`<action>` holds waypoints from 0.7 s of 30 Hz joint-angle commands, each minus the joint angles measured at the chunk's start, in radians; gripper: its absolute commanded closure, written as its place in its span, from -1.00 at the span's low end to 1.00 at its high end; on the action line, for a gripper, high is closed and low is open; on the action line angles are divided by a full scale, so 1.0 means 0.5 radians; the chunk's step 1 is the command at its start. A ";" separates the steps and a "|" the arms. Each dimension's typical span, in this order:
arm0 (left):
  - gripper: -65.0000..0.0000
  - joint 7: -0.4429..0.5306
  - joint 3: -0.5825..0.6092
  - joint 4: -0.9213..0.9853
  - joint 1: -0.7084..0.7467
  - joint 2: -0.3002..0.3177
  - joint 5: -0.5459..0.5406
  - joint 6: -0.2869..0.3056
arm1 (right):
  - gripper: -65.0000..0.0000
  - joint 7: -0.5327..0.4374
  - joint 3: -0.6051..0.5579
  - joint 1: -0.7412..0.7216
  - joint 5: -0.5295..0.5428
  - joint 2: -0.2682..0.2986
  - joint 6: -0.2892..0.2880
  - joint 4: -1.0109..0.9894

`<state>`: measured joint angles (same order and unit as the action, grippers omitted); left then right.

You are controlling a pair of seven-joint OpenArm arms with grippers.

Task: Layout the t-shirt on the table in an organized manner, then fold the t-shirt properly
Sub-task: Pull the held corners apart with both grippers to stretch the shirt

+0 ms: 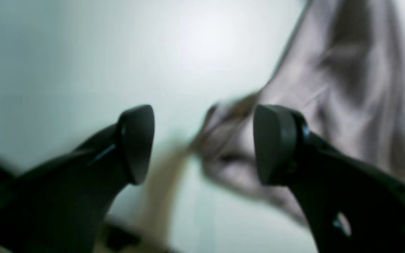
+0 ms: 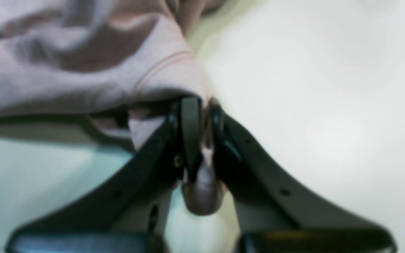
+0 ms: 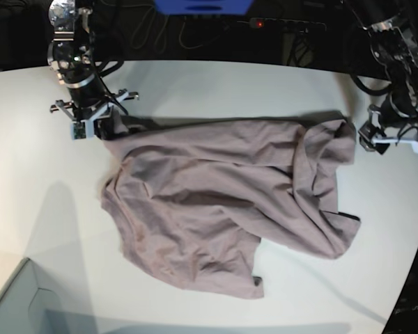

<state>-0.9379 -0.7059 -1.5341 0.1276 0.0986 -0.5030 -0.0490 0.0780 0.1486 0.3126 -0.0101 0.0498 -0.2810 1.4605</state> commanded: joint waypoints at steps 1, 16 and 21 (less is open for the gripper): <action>-0.31 0.018 -0.004 -0.039 -0.002 0.007 -0.024 0.008 | 1.00 -0.069 0.005 0.008 0.028 0.012 -0.010 0.076; -0.31 0.045 0.296 -0.137 0.176 -0.156 0.164 0.008 | 1.00 -0.053 0.005 0.033 0.028 0.006 -0.010 0.266; -0.31 0.045 0.404 -0.042 0.044 -0.153 0.332 0.008 | 1.00 -0.053 0.005 0.033 0.028 0.006 -0.010 0.266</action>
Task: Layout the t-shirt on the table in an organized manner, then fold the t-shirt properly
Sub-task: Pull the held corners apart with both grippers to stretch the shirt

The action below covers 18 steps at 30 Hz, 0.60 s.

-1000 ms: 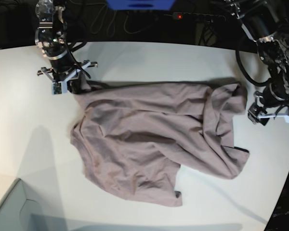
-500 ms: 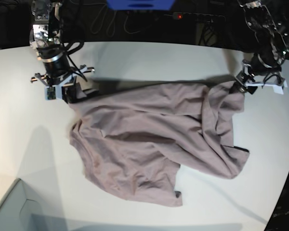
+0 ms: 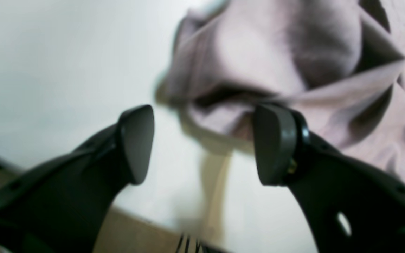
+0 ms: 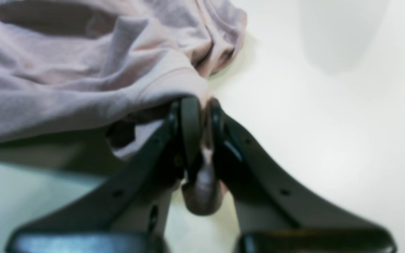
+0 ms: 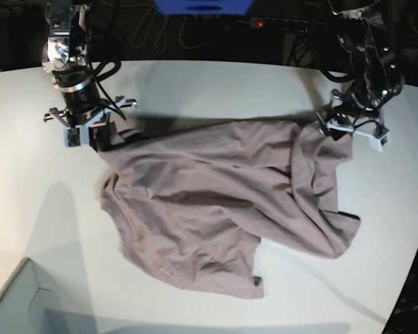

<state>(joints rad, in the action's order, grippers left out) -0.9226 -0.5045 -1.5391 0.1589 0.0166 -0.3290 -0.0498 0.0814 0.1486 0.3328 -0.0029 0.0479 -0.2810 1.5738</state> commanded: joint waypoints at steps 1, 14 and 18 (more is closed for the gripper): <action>-0.31 0.015 0.022 -0.029 -0.034 0.011 0.015 0.009 | 1.00 -0.060 0.005 -0.007 0.013 0.010 -0.010 0.039; 1.00 -0.013 0.176 -0.087 -0.292 0.014 0.181 0.009 | 1.00 -0.060 0.048 -0.007 0.013 0.016 -0.010 0.027; 1.00 -0.013 0.173 -0.087 -0.424 0.027 0.196 0.009 | 1.00 -0.060 0.119 -0.011 0.013 0.016 -0.010 0.027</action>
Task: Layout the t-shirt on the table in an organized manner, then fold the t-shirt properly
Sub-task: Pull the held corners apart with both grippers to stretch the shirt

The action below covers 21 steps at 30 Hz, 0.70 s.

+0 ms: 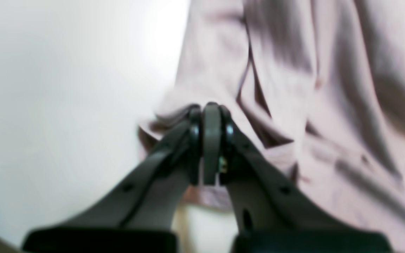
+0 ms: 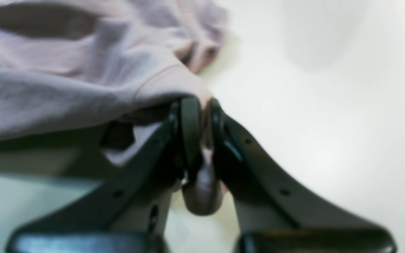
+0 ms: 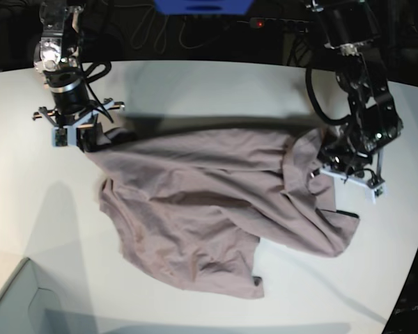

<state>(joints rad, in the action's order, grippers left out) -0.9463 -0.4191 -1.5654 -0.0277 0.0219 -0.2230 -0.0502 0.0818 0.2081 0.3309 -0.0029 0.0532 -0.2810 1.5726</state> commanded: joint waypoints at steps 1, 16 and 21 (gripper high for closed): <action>1.00 0.034 0.002 -0.028 -0.081 0.041 -0.016 0.010 | 1.00 -0.061 0.012 -0.007 0.013 0.006 -0.010 0.032; 1.00 0.062 -0.010 0.542 -0.468 0.059 -0.040 0.010 | 1.00 -0.073 0.040 -0.016 0.016 0.134 -0.010 0.045; 1.00 0.062 -0.010 0.570 -0.609 0.056 -0.040 0.010 | 1.00 -0.073 0.040 -0.053 0.016 0.134 -0.010 0.045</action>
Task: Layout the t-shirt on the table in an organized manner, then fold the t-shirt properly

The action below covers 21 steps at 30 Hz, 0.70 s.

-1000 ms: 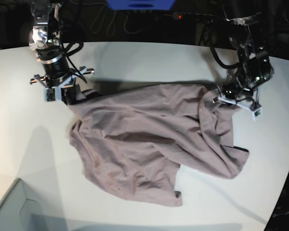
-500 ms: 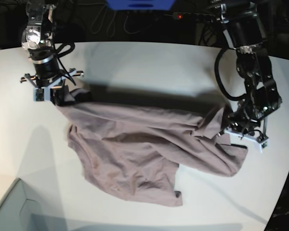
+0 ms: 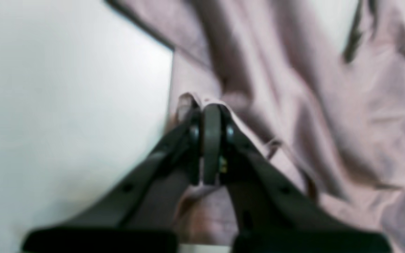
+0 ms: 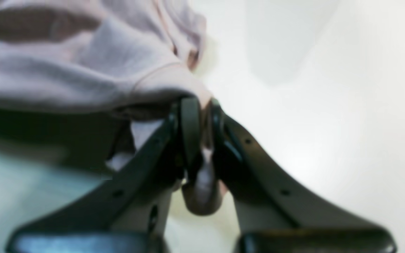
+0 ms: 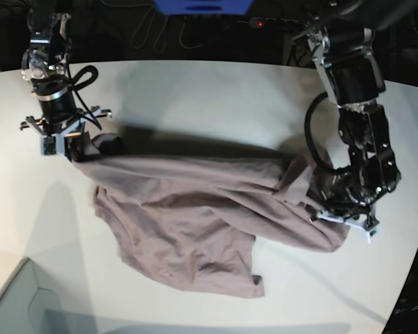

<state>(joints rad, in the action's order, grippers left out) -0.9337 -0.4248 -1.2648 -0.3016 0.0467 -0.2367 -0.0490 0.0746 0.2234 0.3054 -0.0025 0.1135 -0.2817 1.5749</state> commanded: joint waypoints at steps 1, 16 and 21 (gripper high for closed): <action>1.00 0.037 0.001 0.002 -0.092 0.006 -0.013 0.008 | 1.00 -0.059 0.003 -0.026 0.016 0.014 -0.009 0.040; 0.37 0.555 -0.002 0.558 -0.307 0.022 -0.080 0.008 | 1.00 -0.046 -0.003 -0.167 0.006 0.014 -0.015 0.025; 0.03 0.417 -0.002 0.187 -0.169 0.154 -0.381 0.008 | 1.00 -0.046 -0.003 -0.173 0.006 0.005 -0.061 0.025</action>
<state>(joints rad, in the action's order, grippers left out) -0.7452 -0.4232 -1.1519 -0.3573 0.1116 -0.4232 -0.0536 0.0841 0.2188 0.2314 -0.0029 0.1101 -0.2958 1.5711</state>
